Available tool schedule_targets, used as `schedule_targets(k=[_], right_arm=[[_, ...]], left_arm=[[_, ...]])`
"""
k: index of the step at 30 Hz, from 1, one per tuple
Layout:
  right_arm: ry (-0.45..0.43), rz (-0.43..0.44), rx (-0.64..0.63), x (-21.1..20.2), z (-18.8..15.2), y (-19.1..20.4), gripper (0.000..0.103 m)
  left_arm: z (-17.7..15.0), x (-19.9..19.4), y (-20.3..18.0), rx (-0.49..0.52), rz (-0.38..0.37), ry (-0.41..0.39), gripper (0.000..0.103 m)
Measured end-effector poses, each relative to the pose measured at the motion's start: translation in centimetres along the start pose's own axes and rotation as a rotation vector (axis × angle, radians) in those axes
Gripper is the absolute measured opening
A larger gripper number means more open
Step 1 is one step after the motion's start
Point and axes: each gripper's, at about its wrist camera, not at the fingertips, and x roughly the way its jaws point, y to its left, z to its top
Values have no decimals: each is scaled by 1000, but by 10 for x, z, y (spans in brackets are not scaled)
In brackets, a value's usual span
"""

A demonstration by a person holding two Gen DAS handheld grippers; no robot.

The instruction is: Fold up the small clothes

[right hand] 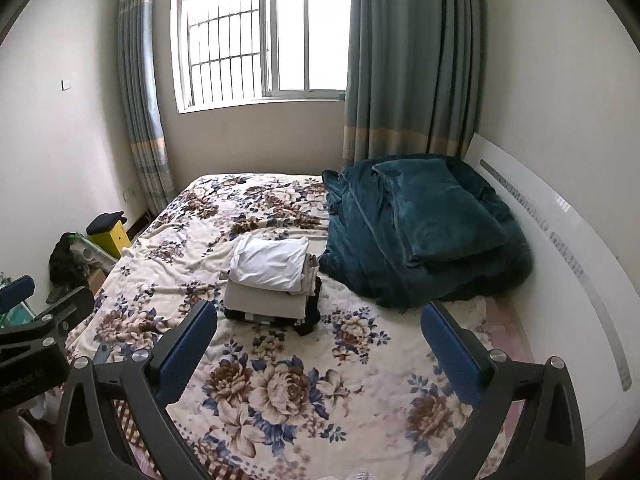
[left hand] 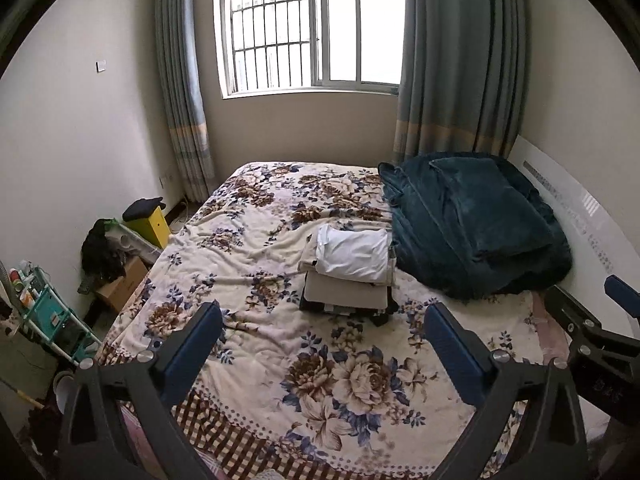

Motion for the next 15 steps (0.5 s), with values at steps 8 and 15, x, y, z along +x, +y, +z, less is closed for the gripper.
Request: schedule_targets(k=[8, 15], right_arm=[[-17, 14, -8, -4, 5, -5, 103], [-19, 18, -10, -3, 7, -4, 103]], left_arm=[[-1, -7, -2, -2, 16, -12, 103], [1, -12, -3, 1, 24, -20, 103]])
